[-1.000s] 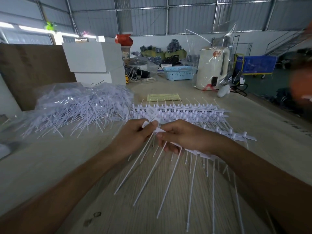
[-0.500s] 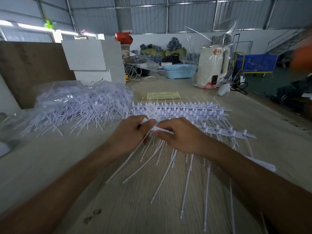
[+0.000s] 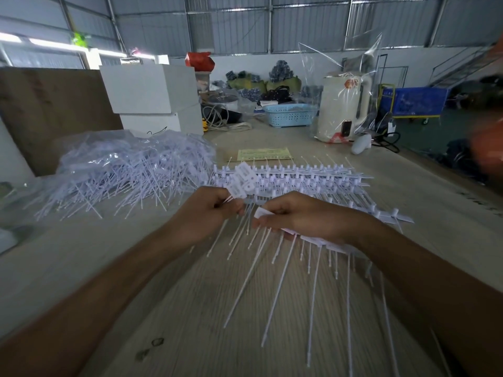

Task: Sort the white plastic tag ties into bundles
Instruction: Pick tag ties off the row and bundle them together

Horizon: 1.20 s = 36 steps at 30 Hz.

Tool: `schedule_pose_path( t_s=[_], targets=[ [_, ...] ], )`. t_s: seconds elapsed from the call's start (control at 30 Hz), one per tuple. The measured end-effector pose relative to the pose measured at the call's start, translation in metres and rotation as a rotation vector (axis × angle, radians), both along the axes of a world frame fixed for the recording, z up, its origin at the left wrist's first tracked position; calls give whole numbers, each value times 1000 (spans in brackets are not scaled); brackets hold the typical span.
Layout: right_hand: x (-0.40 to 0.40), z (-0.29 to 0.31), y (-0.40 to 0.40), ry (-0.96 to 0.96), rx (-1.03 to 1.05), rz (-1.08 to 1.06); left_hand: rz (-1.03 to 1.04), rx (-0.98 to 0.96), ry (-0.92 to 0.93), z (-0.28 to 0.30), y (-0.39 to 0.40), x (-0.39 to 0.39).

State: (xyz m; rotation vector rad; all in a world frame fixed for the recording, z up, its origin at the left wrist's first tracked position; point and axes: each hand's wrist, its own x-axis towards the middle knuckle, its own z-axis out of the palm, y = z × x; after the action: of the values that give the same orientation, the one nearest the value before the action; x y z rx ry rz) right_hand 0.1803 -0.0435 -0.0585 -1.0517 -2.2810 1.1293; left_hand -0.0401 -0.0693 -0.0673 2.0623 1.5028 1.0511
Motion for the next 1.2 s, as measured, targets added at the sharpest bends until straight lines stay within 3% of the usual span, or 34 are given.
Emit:
schedule_pose_path(
  t_s=[0.1,0.3,0.37,0.53,0.6,0.93,1.1,1.2],
  targets=[
    [0,9,-3,-6,-45,88,-3,-55,-193,-2,-3,10],
    [-6,6,-9,127,-23,84,-35,18,-49,-1,-6,19],
    [-4,10,-9,121,-66,88,-61,35,-87,-1,-7,20],
    [36,41,1,-262,-232,159,-53,130,-209,3,-13,24],
    [53,51,2,-333,-264,203,-18,131,-240,4,-12,20],
    [79,78,5,58,-255,370,36,0,-410,3,-6,12],
    [60,60,6,-63,26,187,37,-103,-636,6,-6,10],
    [46,43,6,10,72,115,-25,-162,-688,9,-7,10]
  ],
)
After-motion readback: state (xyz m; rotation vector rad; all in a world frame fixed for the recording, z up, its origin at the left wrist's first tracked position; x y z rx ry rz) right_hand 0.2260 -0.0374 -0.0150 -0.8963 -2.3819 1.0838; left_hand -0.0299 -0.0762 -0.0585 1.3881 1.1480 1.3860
